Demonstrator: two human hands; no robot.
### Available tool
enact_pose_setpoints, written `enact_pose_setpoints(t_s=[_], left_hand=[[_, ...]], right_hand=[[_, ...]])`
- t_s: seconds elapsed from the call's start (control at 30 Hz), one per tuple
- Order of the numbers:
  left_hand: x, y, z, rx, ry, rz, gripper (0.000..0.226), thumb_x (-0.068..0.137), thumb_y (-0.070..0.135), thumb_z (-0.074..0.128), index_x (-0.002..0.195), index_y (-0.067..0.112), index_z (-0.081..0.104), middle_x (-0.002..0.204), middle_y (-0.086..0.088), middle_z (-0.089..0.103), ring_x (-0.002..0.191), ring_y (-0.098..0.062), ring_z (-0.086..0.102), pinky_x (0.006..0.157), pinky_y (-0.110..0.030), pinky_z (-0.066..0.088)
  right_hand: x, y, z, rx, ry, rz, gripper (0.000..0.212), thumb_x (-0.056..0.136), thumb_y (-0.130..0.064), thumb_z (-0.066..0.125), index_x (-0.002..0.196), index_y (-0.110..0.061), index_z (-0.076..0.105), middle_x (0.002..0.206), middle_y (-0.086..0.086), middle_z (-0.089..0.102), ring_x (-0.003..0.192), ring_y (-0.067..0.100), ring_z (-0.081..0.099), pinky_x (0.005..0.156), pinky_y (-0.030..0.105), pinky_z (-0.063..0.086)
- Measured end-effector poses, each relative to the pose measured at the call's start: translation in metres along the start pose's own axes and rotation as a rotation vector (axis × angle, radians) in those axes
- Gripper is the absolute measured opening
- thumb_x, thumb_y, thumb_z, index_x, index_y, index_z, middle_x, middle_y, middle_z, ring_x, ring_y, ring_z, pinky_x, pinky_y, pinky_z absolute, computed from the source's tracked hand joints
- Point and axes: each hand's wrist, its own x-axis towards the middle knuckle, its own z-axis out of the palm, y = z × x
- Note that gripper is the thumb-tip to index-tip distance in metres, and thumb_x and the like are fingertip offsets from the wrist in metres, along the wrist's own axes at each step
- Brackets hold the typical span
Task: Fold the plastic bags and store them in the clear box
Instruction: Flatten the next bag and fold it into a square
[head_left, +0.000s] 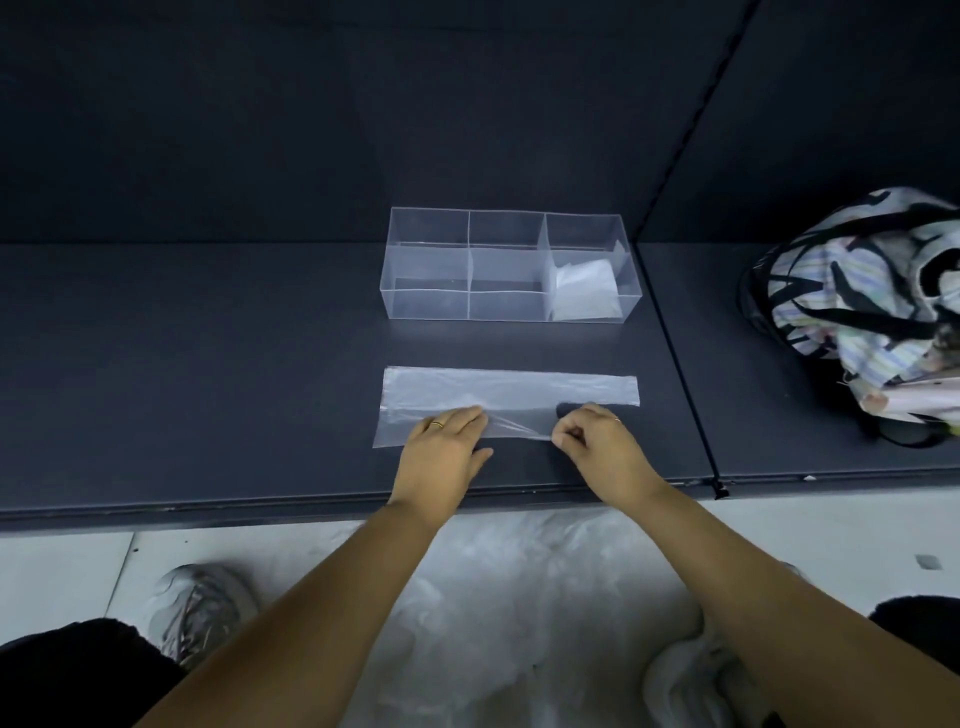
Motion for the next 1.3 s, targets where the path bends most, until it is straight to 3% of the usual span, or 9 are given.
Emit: enact_pose_setpoints(t_s=[0.13, 0.27, 0.37, 0.57, 0.77, 0.93, 1.13, 1.23, 1.3], left_hand=[[-0.009, 0.016, -0.005, 0.128, 0.071, 0.016, 0.041, 0.042, -0.006, 0.086, 0.07, 0.018, 0.067, 0.071, 0.007, 0.065, 0.064, -0.017, 0.062, 0.059, -0.024, 0.048], [-0.014, 0.028, -0.008, 0.189, 0.059, -0.004, 0.038, 0.036, -0.009, 0.077, 0.056, 0.016, 0.056, 0.054, 0.005, 0.052, 0.051, -0.019, 0.052, 0.051, -0.023, 0.036], [-0.014, 0.032, -0.007, 0.234, -0.045, -0.041, 0.017, 0.071, 0.003, 0.069, 0.072, 0.019, 0.061, 0.069, 0.006, 0.059, 0.07, -0.018, 0.056, 0.066, -0.025, 0.031], [-0.01, 0.014, -0.015, 0.091, -0.02, -0.126, 0.013, 0.088, 0.01, 0.057, 0.081, 0.02, 0.064, 0.078, 0.002, 0.066, 0.076, -0.02, 0.056, 0.075, -0.026, 0.037], [-0.006, -0.046, -0.035, -0.82, -0.003, -0.693, 0.011, 0.082, 0.014, 0.075, 0.09, 0.007, 0.076, 0.088, -0.004, 0.073, 0.08, -0.011, 0.063, 0.075, -0.018, 0.044], [0.002, -0.065, -0.034, -0.858, 0.063, -0.891, 0.014, 0.083, 0.021, 0.073, 0.076, 0.009, 0.071, 0.062, -0.002, 0.063, 0.065, -0.018, 0.061, 0.063, -0.025, 0.051], [0.0, -0.046, -0.031, -0.437, 0.32, -0.876, 0.014, 0.089, 0.018, 0.062, 0.089, 0.01, 0.073, 0.09, -0.01, 0.069, 0.084, -0.028, 0.063, 0.065, -0.027, 0.042], [-0.003, -0.016, -0.023, -0.179, 0.533, -0.551, 0.02, 0.086, 0.003, 0.06, 0.104, 0.006, 0.069, 0.109, -0.016, 0.064, 0.097, -0.037, 0.057, 0.085, -0.041, 0.044], [-0.001, 0.007, -0.01, -0.135, 0.379, -0.275, 0.031, 0.09, 0.007, 0.057, 0.12, 0.005, 0.063, 0.131, -0.017, 0.056, 0.12, -0.037, 0.051, 0.105, -0.044, 0.035]], right_hand=[[-0.017, 0.004, -0.015, -0.082, 0.101, -0.001, 0.009, 0.087, -0.022, 0.066, 0.092, -0.015, 0.065, 0.103, -0.002, 0.053, 0.098, 0.016, 0.051, 0.096, 0.034, 0.039], [-0.025, -0.009, -0.01, -0.222, 0.084, -0.17, 0.084, 0.068, -0.06, 0.072, 0.139, -0.028, 0.039, 0.144, -0.013, 0.033, 0.135, 0.009, 0.023, 0.11, 0.029, 0.006], [-0.022, -0.018, 0.012, -0.383, -0.043, -0.277, 0.083, 0.074, -0.053, 0.071, 0.144, -0.028, 0.035, 0.147, -0.013, 0.033, 0.139, 0.009, 0.022, 0.115, 0.033, 0.0], [-0.001, -0.006, 0.015, 0.026, 0.18, 0.006, 0.008, 0.087, -0.013, 0.065, 0.087, -0.013, 0.072, 0.094, -0.001, 0.073, 0.095, 0.022, 0.065, 0.093, 0.036, 0.044], [0.017, 0.01, -0.003, 0.525, 0.135, 0.335, 0.017, 0.086, -0.015, 0.069, 0.069, -0.012, 0.069, 0.081, -0.003, 0.069, 0.078, 0.009, 0.061, 0.083, 0.023, 0.045], [0.031, 0.005, 0.009, 0.468, 0.234, 0.44, 0.015, 0.087, -0.025, 0.068, 0.076, -0.016, 0.072, 0.086, -0.004, 0.071, 0.081, 0.009, 0.061, 0.077, 0.02, 0.043], [0.039, -0.008, 0.012, 0.294, 0.288, 0.566, 0.017, 0.09, -0.031, 0.063, 0.091, -0.019, 0.074, 0.097, 0.005, 0.072, 0.097, 0.027, 0.063, 0.097, 0.042, 0.045], [0.041, -0.012, 0.014, 0.246, 0.299, 0.601, 0.017, 0.091, -0.033, 0.061, 0.089, -0.02, 0.073, 0.092, 0.005, 0.071, 0.095, 0.028, 0.062, 0.099, 0.042, 0.043], [0.043, -0.013, 0.015, 0.236, 0.305, 0.611, 0.017, 0.091, -0.033, 0.06, 0.088, -0.021, 0.072, 0.089, 0.005, 0.07, 0.091, 0.026, 0.061, 0.099, 0.042, 0.042]])
